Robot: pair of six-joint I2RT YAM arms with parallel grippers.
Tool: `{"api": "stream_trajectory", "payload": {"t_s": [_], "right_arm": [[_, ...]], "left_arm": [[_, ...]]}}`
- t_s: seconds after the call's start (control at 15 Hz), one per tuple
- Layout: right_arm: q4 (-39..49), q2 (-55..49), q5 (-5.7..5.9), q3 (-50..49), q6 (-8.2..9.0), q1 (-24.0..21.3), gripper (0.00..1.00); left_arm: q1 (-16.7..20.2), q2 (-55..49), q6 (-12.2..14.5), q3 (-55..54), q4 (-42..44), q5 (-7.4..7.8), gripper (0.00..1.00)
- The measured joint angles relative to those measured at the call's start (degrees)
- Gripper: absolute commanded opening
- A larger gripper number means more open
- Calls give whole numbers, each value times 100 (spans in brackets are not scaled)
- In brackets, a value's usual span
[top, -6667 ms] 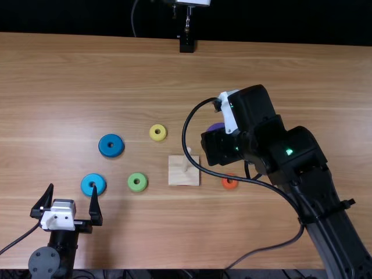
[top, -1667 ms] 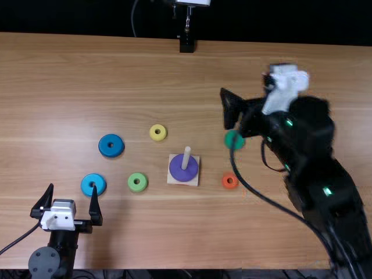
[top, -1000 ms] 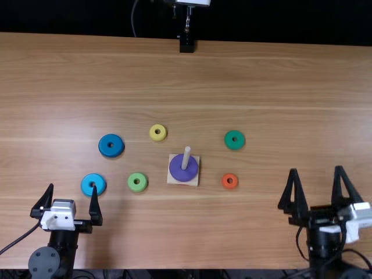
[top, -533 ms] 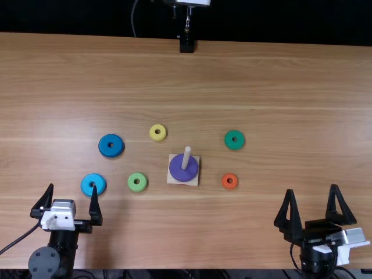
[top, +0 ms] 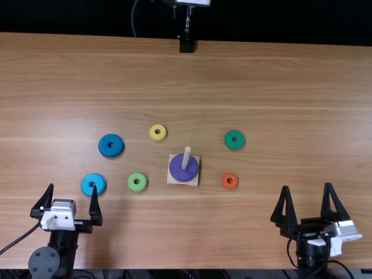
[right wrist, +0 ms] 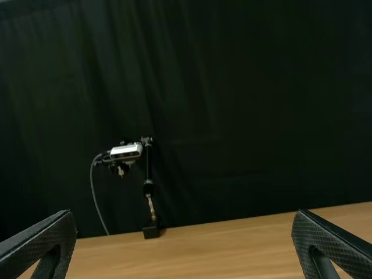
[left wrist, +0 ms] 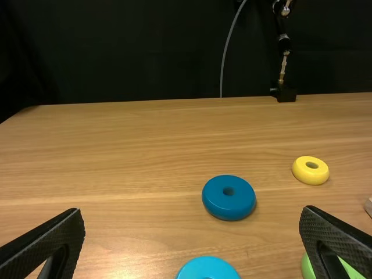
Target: Build the Hanoi tower: stack the rings onto the peg from bottom to top in this color order: purple, dark blue, light blue, dark green, light green, yellow, orange.
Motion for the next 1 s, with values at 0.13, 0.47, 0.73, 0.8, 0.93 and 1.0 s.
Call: {"api": "stream_trajectory", "payload": {"t_s": [0.13,0.47,0.73,0.8,0.93,1.0], "right_arm": [[9,0,0,-323,-2,0,100],[-1727,0,-4,-533,-28,0,100],[-1832,0,2,-535,-304,0,100],[-1845,0,2,-535,-339,0,100],[-1845,0,0,-538,-380,0,100],[-1847,0,0,-535,-400,0,100]], "left_arm": [[0,0,-4,0,0,0,100],[0,0,0,0,-2,0,100],[0,0,0,0,0,0,100],[2,0,0,0,0,0,100],[0,0,-2,0,0,2,100],[0,0,0,-2,0,0,100]]}}
